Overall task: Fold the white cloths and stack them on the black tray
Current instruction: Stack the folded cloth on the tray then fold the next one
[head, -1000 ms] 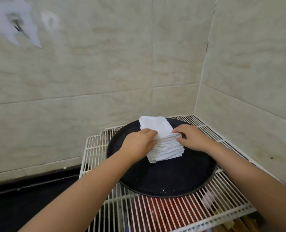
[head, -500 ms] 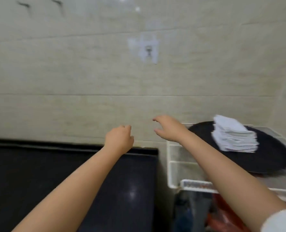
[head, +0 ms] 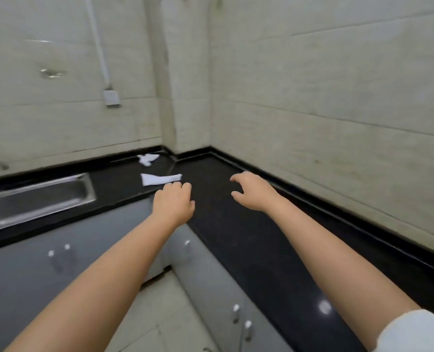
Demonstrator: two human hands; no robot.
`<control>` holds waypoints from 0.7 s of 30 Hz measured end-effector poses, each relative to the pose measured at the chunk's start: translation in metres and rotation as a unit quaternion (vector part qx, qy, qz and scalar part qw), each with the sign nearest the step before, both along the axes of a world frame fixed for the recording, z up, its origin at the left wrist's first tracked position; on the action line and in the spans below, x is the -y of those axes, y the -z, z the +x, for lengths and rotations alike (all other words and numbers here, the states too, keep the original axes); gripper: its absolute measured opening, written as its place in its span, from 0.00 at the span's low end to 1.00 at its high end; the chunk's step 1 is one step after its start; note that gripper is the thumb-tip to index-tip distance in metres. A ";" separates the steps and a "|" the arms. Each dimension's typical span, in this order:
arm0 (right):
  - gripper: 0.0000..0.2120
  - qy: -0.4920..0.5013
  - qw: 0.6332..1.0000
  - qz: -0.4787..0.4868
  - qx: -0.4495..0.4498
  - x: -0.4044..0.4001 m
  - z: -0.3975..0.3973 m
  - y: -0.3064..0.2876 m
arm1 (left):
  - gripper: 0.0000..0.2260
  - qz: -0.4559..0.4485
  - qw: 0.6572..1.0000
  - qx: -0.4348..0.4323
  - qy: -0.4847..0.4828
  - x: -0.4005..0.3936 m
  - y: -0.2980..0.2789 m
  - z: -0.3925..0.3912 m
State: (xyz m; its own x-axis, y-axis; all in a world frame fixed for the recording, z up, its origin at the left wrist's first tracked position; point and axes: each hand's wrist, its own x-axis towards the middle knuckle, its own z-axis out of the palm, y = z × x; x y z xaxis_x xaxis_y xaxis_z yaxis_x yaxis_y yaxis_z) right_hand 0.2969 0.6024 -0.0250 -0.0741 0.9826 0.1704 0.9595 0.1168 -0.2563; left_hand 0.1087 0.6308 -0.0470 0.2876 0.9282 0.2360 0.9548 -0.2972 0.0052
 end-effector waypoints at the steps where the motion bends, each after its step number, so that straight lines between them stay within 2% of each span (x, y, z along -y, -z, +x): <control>1: 0.22 -0.016 1.000 -0.002 0.001 -0.022 -0.017 0.005 | 0.15 0.000 1.000 -0.003 -0.019 -0.016 0.003 -0.018; 10: 0.22 -0.072 0.997 0.006 0.007 -0.254 -0.115 0.034 | 0.17 0.003 0.993 -0.058 -0.103 -0.212 0.024 -0.126; 16: 0.22 -0.057 0.998 -0.028 -0.001 -0.381 -0.128 0.052 | 0.17 -0.013 0.994 -0.053 -0.091 -0.328 0.035 -0.147; 21: 0.19 -0.015 0.998 -0.065 -0.019 -0.475 -0.125 0.095 | 0.17 -0.070 0.992 -0.033 -0.095 -0.426 0.073 -0.170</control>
State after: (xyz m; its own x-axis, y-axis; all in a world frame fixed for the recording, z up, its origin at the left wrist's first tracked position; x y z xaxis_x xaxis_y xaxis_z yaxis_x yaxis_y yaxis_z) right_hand 0.1723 1.0770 -0.1196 -0.1002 0.9939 0.0450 0.9453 0.1093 -0.3072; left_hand -0.0612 1.0570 -0.1201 0.1151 0.9895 0.0876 0.9931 -0.1128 -0.0316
